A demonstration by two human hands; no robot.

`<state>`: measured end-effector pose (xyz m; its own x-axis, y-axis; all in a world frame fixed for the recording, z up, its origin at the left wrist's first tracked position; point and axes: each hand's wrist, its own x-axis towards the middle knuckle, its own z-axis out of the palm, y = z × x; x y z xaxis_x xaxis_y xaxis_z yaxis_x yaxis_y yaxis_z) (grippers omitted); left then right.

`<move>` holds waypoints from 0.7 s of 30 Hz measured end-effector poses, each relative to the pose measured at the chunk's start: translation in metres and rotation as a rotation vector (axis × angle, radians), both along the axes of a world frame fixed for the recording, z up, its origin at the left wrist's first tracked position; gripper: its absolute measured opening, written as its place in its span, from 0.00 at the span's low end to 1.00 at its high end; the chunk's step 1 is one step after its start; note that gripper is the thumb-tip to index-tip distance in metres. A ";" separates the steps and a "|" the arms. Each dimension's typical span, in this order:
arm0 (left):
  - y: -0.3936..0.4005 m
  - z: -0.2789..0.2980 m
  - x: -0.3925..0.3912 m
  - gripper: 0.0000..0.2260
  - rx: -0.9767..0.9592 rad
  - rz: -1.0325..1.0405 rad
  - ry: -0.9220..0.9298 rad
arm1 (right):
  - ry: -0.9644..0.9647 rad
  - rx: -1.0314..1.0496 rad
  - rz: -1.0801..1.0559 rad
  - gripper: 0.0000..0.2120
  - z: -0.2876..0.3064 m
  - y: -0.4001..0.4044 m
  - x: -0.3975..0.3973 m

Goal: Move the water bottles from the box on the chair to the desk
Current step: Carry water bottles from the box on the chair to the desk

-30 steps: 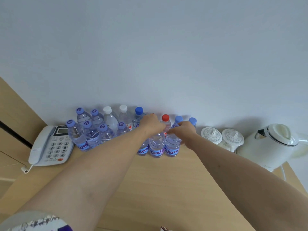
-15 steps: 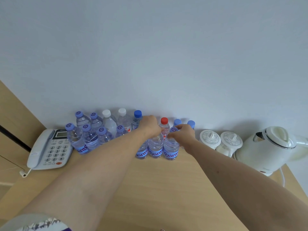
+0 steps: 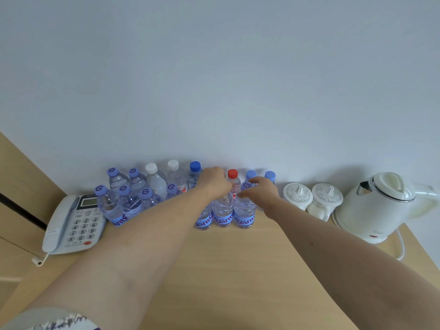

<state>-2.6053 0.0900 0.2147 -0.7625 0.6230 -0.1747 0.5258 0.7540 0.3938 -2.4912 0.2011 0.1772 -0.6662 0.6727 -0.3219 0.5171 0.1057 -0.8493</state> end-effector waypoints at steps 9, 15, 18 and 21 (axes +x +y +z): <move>-0.003 0.028 0.030 0.21 0.078 -0.198 0.220 | 0.024 0.271 -0.102 0.34 0.040 -0.015 0.054; 0.017 0.016 0.107 0.21 0.088 -0.448 0.185 | -0.244 0.457 -0.239 0.39 0.041 -0.030 0.162; 0.029 0.011 0.162 0.24 0.061 -0.604 0.169 | -0.352 0.466 -0.367 0.40 0.040 -0.036 0.226; 0.039 0.013 0.218 0.23 0.071 -0.743 0.165 | -0.447 0.493 -0.457 0.40 0.042 -0.046 0.286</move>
